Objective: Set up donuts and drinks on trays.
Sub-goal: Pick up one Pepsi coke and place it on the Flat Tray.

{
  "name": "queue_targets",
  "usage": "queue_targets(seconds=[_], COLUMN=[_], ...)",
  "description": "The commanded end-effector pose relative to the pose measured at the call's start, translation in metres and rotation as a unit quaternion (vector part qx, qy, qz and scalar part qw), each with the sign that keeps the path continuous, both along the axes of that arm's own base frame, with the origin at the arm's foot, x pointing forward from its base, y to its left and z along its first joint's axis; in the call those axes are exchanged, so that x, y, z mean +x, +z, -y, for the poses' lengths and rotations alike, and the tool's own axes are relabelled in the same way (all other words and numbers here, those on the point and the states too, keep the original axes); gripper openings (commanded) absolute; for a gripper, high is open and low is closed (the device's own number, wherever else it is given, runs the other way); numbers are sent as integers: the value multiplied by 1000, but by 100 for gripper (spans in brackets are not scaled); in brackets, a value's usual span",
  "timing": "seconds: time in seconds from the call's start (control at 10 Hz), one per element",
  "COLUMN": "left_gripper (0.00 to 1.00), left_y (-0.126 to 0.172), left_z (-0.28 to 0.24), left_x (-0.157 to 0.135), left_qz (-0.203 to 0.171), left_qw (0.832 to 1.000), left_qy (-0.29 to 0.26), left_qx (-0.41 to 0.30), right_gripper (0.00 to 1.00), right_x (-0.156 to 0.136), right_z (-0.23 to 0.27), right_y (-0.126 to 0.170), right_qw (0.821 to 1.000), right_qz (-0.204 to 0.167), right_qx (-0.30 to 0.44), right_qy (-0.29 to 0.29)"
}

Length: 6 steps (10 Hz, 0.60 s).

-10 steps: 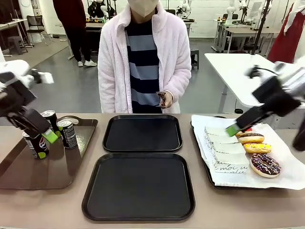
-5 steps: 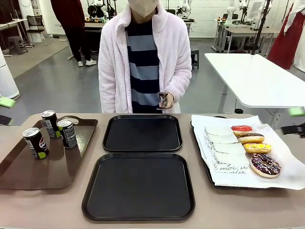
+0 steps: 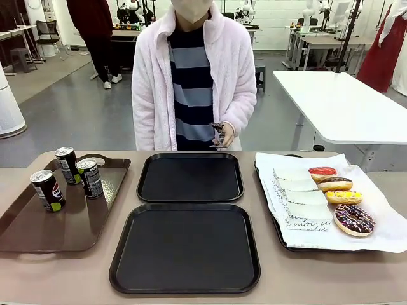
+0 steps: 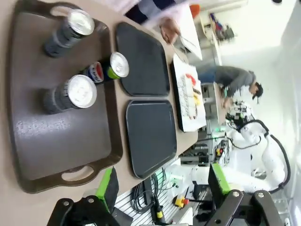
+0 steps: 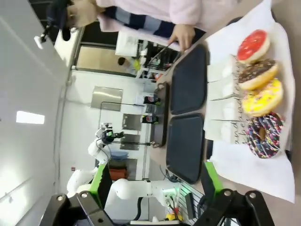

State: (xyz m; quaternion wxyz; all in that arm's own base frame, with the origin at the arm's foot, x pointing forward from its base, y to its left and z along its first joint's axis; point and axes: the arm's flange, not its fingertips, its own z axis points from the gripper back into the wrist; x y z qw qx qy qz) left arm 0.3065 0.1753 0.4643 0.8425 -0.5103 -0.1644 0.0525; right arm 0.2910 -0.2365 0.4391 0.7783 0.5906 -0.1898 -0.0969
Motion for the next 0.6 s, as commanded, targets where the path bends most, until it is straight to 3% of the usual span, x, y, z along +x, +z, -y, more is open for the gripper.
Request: queue_targets(seconds=[0.0, 0.4, 0.5], left_gripper=[100, 100, 100], left_y=[1, -8, -3], left_z=[-19, -50, -45], left_x=[-2, -25, -31], left_qz=[2, -21, -21], left_qw=[1000, 996, 995], left_qy=[27, 89, 93], left_qx=[-8, -11, 5], right_gripper=[100, 100, 100], right_x=[-5, -14, -15], right_z=[7, 17, 6], right_y=[12, 0, 8], right_qw=[999, 996, 991], right_qz=[-39, -85, -108], right_qx=[-20, -32, -85], right_qy=[2, 7, 8])
